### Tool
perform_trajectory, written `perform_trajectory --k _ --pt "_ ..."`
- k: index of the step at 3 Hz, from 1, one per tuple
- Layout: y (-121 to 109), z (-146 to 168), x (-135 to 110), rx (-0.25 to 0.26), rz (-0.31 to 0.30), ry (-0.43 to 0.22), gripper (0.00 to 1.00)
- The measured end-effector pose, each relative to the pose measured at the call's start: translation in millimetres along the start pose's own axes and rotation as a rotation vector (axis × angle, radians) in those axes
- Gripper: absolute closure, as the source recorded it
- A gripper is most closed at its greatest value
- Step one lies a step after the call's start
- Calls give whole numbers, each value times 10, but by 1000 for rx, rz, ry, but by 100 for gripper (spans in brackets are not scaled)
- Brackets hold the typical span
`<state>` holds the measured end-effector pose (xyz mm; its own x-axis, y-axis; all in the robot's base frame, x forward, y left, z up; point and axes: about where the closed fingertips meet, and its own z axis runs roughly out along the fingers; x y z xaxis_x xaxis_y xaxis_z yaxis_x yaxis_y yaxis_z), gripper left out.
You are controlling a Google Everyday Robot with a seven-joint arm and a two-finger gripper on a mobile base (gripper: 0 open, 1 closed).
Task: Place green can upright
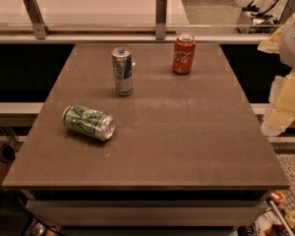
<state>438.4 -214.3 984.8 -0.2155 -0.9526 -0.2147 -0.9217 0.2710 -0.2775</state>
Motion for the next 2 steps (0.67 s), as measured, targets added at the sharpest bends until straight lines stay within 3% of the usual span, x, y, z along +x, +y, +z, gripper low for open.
perform_trajectory --k 2 --pt "-12 10 -76 0 -4 -37 0"
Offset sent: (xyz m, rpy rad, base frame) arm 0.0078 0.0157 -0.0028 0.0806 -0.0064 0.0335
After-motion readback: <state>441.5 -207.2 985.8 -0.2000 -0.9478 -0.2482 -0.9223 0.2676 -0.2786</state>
